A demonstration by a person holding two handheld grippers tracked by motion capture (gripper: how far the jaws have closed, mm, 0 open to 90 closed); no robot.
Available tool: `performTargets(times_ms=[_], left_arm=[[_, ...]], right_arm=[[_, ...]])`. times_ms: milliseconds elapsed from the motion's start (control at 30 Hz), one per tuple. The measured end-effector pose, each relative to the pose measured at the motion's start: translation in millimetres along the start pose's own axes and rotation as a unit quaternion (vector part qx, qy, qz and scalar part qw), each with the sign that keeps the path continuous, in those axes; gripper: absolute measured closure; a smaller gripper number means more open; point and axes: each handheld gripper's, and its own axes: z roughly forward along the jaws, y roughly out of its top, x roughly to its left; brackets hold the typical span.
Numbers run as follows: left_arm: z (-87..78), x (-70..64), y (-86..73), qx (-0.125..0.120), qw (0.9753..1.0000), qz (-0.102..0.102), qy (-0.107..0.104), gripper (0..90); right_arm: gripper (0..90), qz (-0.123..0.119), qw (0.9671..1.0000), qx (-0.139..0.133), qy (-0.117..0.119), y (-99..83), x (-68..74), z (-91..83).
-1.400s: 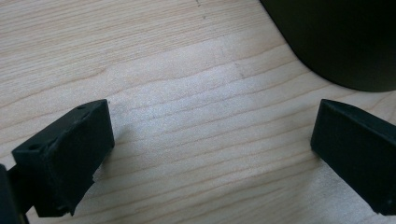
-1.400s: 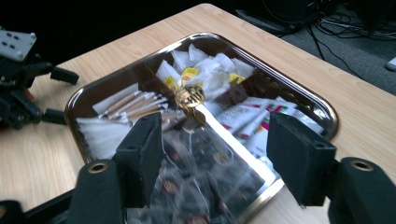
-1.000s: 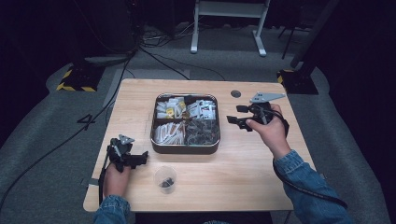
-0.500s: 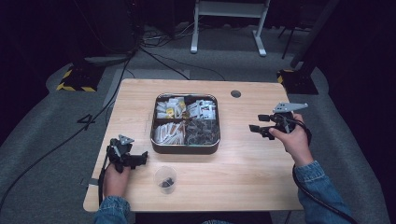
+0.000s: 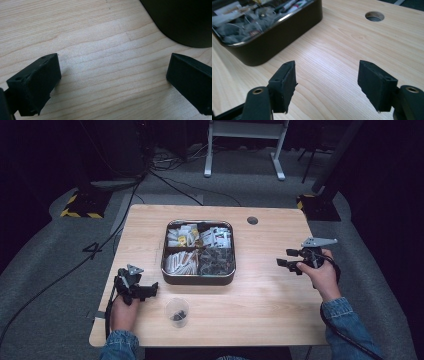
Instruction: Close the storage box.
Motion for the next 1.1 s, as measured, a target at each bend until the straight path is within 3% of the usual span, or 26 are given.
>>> performTargets(times_ms=[567,933,1100], left_arm=[[0.0,0.0,0.0,0.0,1.0,0.0,0.0,0.0],[0.1,0.1,0.2,-0.001,1.0,0.002,0.0,0.0],[0.2,-0.1,0.1,0.0,1.0,0.0,0.0,0.0]], right_arm=[[28.9,-0.006,0.9994,0.027,-0.021,-48.6,-13.4,27.6],[24.2,-0.014,0.9979,0.056,-0.028,-62.8,-10.8,33.8],[15.3,-0.03,0.9972,0.056,-0.038,-67.0,-7.2,35.6]])
